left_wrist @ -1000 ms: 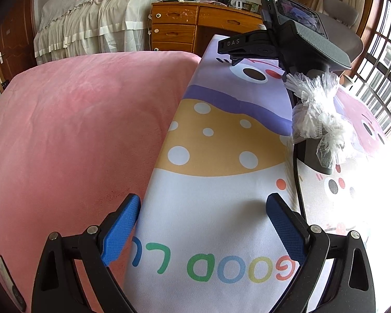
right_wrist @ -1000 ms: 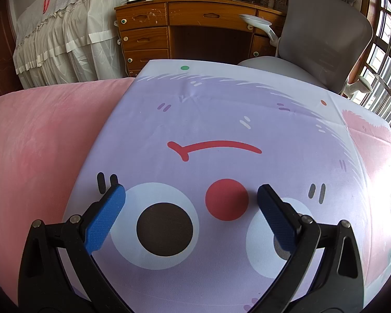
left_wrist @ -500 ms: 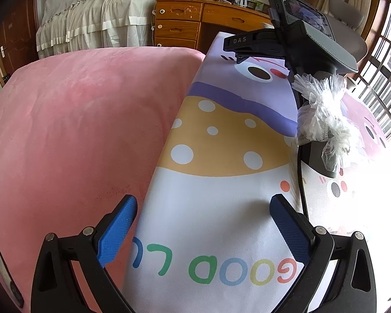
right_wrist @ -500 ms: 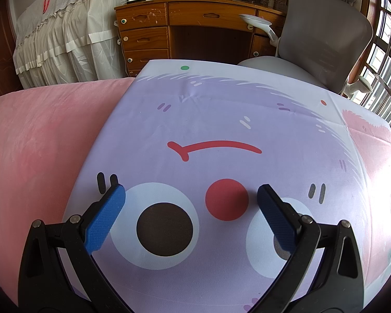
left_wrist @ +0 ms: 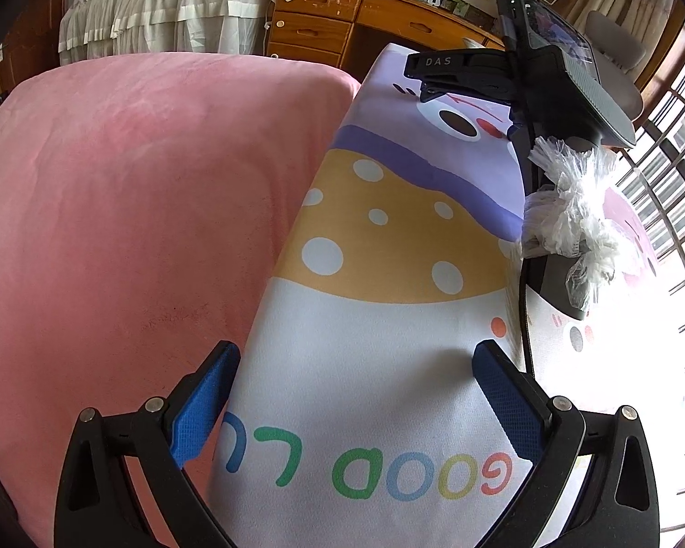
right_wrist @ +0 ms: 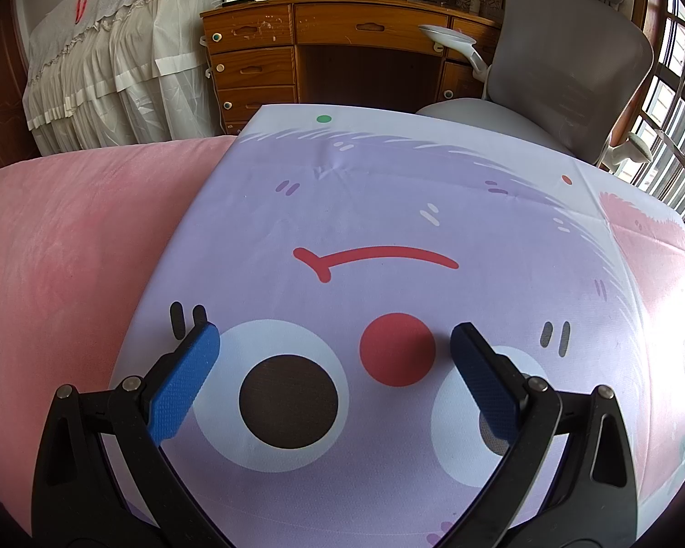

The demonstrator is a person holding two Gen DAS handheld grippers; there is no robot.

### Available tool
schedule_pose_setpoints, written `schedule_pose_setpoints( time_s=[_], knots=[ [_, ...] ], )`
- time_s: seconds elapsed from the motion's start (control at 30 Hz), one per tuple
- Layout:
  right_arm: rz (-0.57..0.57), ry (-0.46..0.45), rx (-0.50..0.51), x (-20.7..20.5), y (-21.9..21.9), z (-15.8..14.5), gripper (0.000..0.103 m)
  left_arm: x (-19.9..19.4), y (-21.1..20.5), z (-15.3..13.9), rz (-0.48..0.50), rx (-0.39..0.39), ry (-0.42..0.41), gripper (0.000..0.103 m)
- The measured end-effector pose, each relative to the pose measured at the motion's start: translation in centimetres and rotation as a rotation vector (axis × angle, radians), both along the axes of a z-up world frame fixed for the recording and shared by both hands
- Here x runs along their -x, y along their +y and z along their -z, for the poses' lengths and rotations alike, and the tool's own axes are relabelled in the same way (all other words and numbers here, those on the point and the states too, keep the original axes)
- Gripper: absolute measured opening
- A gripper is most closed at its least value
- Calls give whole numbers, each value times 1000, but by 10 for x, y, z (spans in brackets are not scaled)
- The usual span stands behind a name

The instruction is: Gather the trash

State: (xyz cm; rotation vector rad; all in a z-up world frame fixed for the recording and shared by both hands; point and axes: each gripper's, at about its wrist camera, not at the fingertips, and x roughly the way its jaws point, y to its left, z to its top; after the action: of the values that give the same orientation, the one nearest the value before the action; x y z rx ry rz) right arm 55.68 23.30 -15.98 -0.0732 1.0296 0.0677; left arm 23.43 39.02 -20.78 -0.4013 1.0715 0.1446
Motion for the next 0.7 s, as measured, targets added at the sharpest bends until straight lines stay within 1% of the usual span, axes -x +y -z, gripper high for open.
schedule_pose_setpoints(
  time_s=[0.17, 0.33, 0.53, 0.7],
  knots=[
    [0, 0, 0, -1, 0, 0, 101, -1, 0, -1, -2, -4, 1, 102],
    [0, 0, 0, 0, 0, 0, 101, 0, -4, -4, -1, -33, -4, 102],
    [0, 0, 0, 0, 0, 0, 101, 2, -1, -3, -6, -9, 0, 102],
    [0, 0, 0, -1, 0, 1, 101, 2, -2, -4, -5, -25, -3, 102]
  ],
)
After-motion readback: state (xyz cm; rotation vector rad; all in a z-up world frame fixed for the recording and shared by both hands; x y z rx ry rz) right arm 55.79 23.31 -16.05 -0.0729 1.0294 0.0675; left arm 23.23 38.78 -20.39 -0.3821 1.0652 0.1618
